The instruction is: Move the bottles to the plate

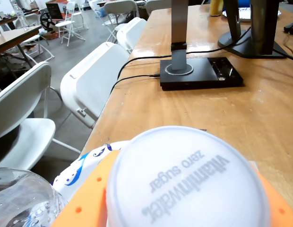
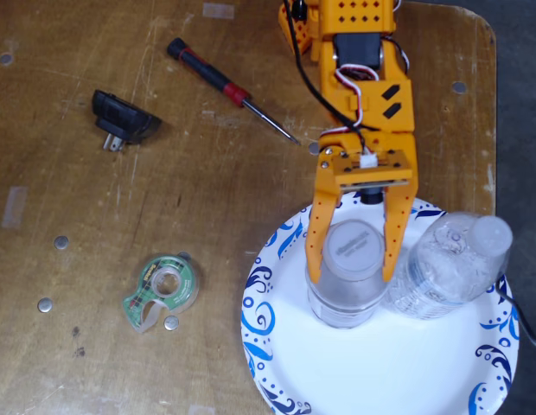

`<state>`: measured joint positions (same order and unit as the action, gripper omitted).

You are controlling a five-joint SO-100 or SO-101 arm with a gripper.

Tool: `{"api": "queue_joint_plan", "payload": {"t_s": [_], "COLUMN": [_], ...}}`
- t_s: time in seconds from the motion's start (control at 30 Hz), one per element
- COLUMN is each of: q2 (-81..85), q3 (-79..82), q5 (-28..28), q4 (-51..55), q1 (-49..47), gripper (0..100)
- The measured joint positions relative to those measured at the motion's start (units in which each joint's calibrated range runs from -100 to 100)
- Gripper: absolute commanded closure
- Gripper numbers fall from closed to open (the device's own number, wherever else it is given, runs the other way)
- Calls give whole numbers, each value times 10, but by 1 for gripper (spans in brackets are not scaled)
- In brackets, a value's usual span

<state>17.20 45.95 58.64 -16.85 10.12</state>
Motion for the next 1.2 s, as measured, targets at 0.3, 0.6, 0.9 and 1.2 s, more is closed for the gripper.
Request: {"api": "queue_joint_plan", "payload": {"t_s": [0.3,0.6,0.9,1.2], "q2": [35,220,568,786], "q3": [1,-10,6,166], "q5": [3,25,11,-38], "q4": [-1,124,442,521], "q1": [-1,-59,32,127], "gripper": [57,58,88,96]}}
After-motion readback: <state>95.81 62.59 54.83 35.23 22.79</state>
